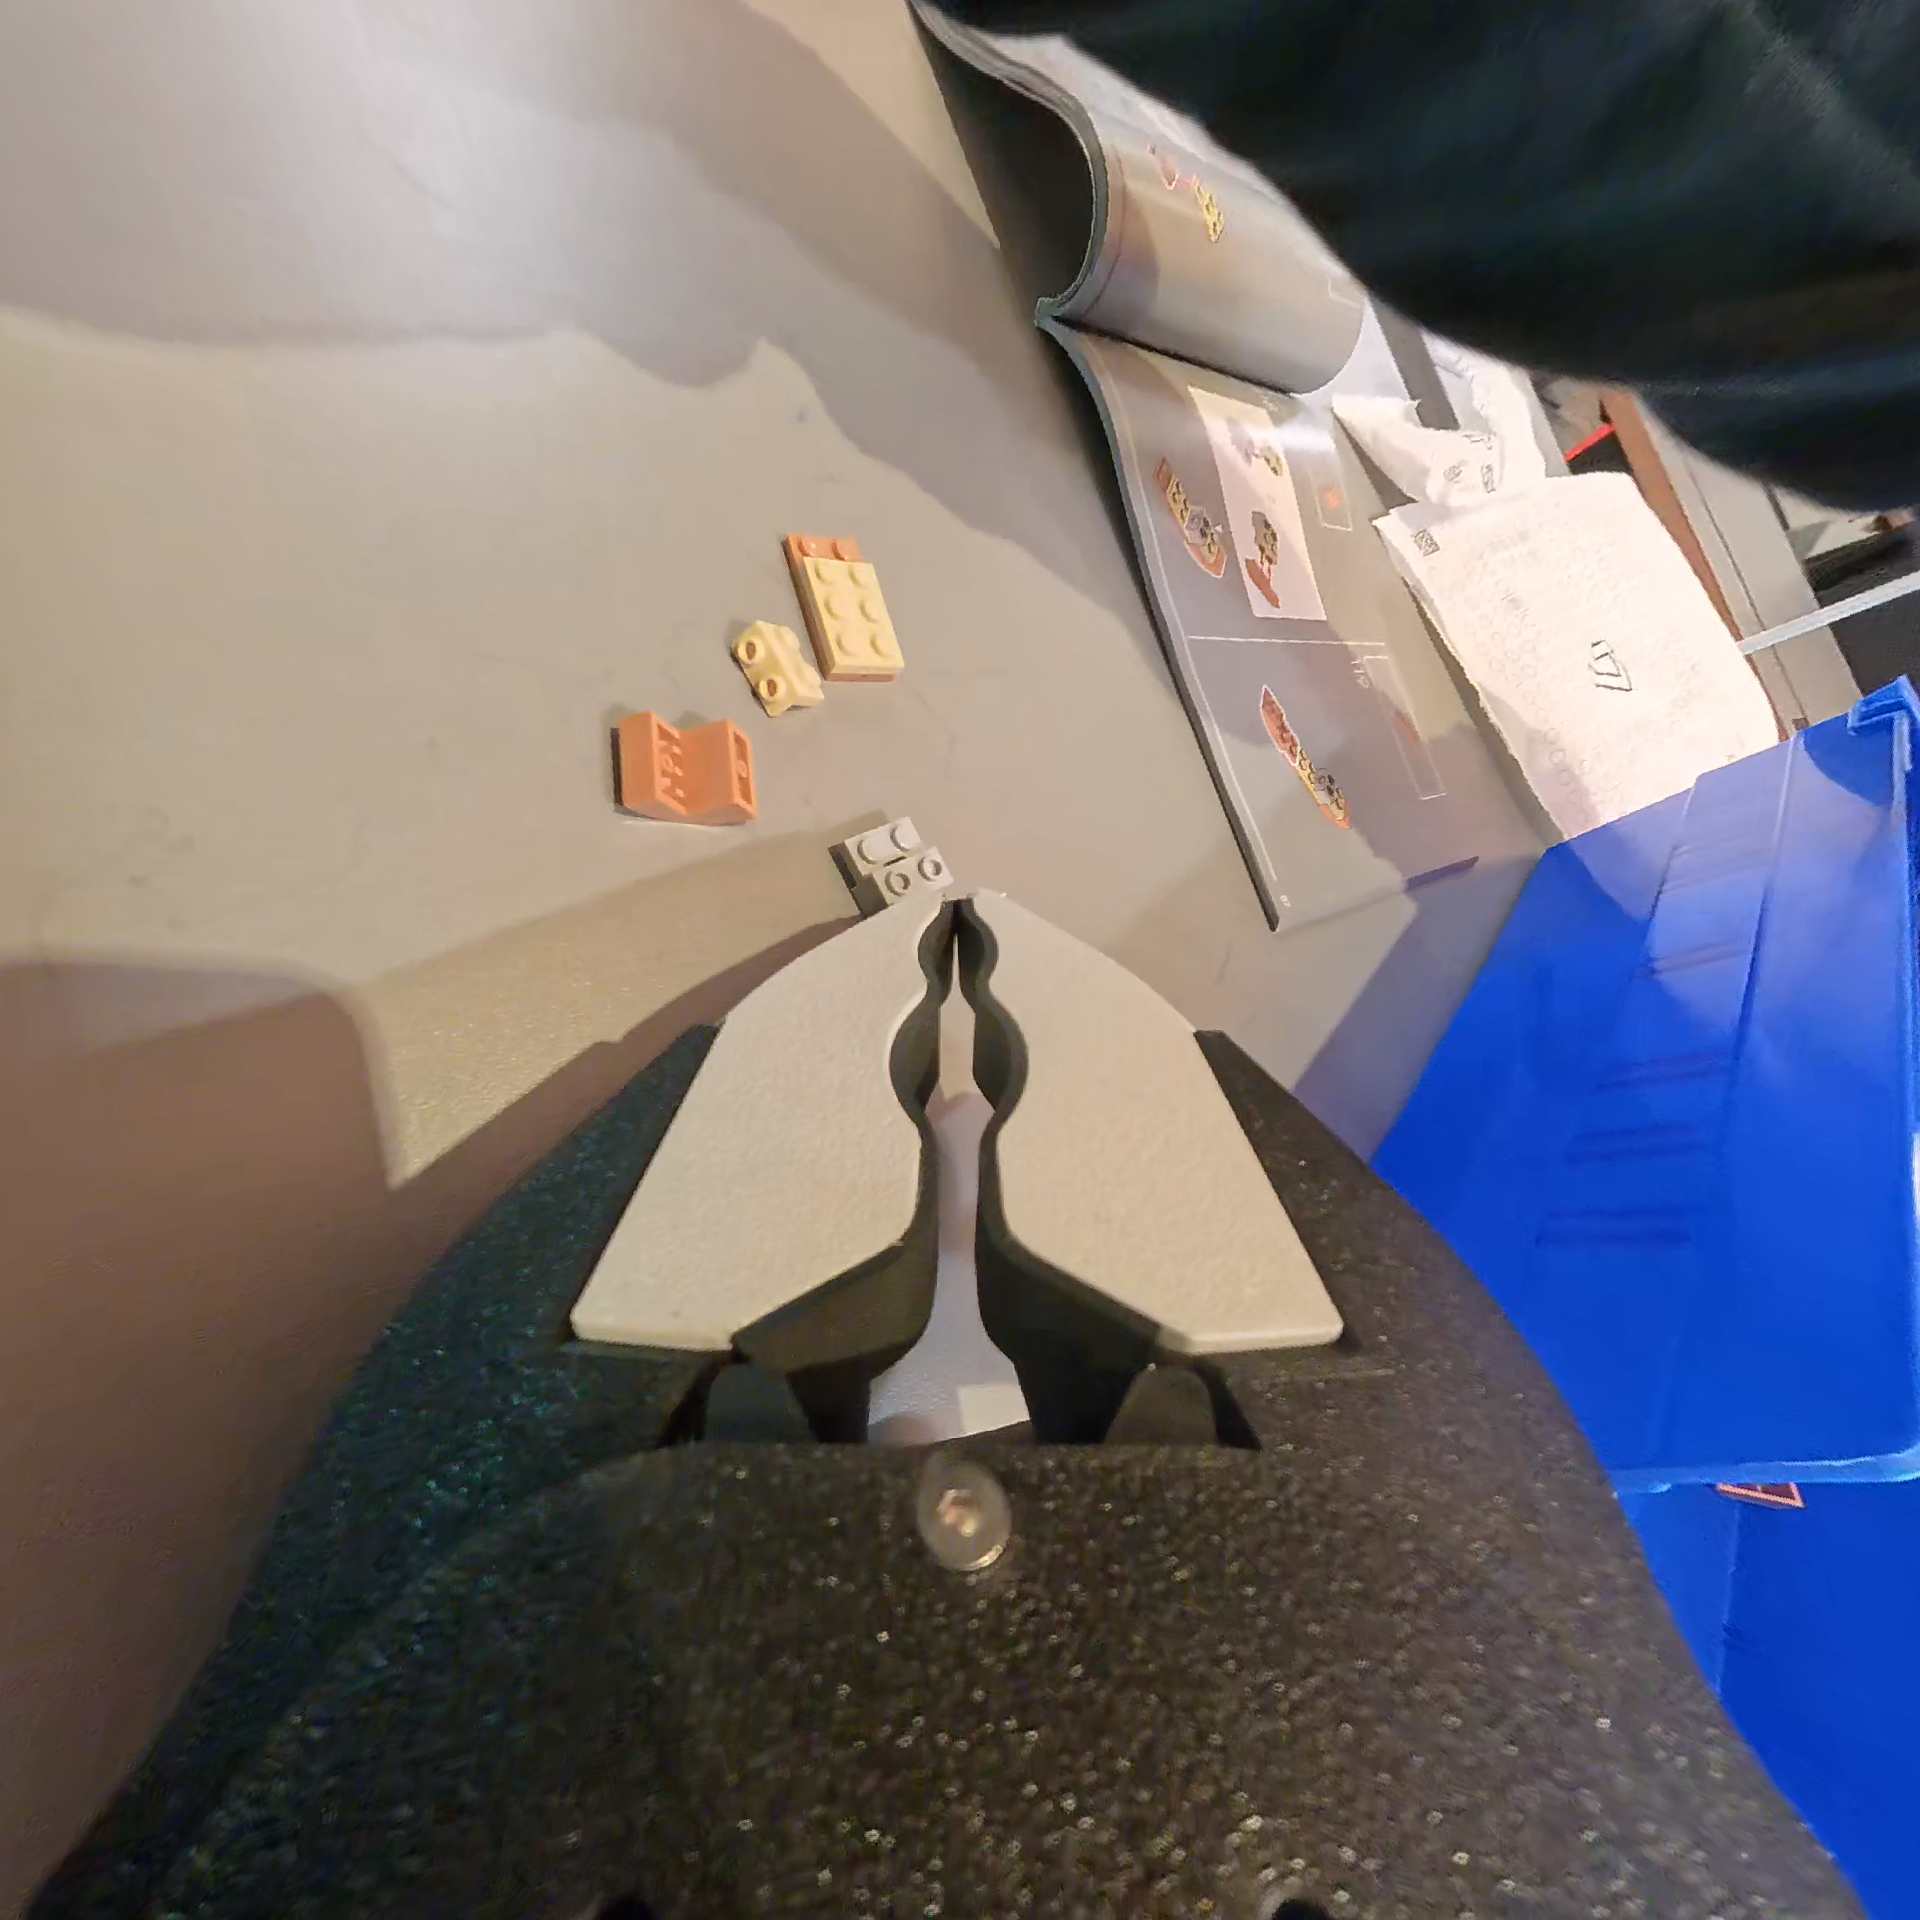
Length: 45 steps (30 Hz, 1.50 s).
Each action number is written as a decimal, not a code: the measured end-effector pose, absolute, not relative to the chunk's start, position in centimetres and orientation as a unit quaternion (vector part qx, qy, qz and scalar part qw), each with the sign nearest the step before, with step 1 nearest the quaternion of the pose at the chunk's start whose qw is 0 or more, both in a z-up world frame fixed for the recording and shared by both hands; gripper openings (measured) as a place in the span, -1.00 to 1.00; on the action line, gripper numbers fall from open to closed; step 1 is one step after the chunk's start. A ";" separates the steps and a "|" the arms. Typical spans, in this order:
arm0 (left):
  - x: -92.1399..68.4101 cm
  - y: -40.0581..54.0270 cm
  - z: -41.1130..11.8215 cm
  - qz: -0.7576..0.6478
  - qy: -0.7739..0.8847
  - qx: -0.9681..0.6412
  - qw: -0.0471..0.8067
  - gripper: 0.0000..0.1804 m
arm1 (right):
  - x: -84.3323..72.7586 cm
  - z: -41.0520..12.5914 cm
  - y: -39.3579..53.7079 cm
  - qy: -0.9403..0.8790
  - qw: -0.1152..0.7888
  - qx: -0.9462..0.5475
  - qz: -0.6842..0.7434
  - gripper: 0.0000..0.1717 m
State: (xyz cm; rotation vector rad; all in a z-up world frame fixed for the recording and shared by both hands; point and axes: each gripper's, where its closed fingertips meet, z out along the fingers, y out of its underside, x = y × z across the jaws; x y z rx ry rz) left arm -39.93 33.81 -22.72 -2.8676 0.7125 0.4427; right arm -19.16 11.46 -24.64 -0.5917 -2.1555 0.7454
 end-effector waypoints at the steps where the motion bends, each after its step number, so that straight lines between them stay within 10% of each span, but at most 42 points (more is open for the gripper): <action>1: -39.8 33.3 -22.9 0.143 0.247 -0.957 0.060 -0.67 | -19.2 -24.6 11.5 -0.845 0.383 -0.232 0.292 -1.00; 30: -40.5 30.8 -23.9 0.143 0.242 -0.960 -0.017 -0.71 | -19.0 -24.6 11.5 -0.846 0.382 -0.231 0.293 -1.00; 45: -42.9 26.6 -14.0 0.253 0.101 -0.942 0.193 -0.49 | -19.0 -24.6 11.5 -0.846 0.382 -0.230 0.293 -1.00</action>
